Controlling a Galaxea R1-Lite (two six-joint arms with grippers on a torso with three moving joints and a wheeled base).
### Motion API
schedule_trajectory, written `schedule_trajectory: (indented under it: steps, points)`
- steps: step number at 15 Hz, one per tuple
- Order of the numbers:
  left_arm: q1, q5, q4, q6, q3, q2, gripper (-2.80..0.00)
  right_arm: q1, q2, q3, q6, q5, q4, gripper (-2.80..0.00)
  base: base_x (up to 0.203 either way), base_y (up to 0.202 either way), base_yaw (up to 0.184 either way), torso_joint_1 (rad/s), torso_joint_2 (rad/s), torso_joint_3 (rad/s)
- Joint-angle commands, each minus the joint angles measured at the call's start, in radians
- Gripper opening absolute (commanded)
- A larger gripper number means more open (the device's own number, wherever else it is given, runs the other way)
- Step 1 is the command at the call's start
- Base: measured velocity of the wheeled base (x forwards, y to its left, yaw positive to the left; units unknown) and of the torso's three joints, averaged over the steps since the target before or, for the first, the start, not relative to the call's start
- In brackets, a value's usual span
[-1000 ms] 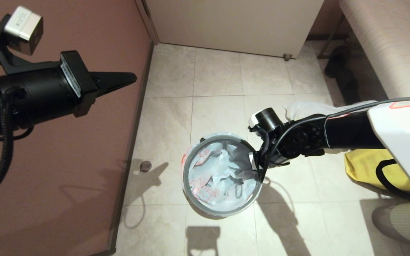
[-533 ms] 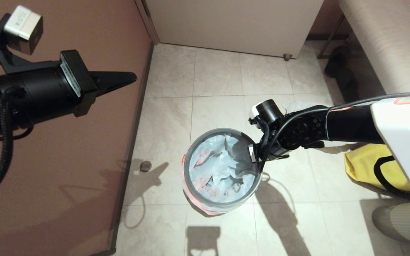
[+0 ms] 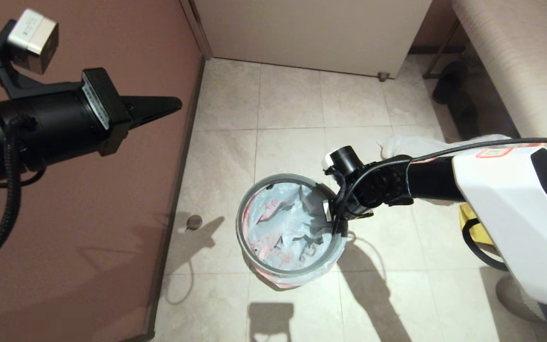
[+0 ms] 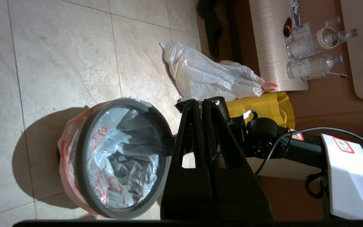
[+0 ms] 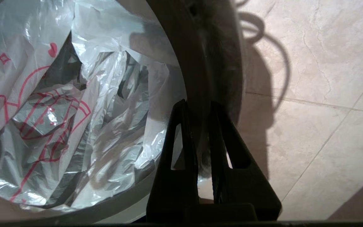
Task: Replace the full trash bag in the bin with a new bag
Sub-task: Place the trash can ring on the trash can
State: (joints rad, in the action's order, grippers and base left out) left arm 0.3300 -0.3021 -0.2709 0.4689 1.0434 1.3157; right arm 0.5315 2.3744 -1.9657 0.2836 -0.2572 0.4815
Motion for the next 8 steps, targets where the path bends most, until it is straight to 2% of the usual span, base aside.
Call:
schedule_trajectory:
  steps: [1, 8]
  points:
    - [0.0, -0.002, -0.002, 0.004, 0.0, 0.004, -2.8, -0.011, 0.03, -0.004, -0.001, -0.005, -0.004, -2.8, 0.0, 0.0, 0.0, 0.0, 0.0, 0.0]
    - [0.001, -0.003, -0.002, 0.003, 0.0, 0.008, -2.8, -0.001, -0.026, -0.002, 0.0, -0.006, -0.026, -2.8, 0.0, 0.0, 0.0, 0.0, 0.0, 0.0]
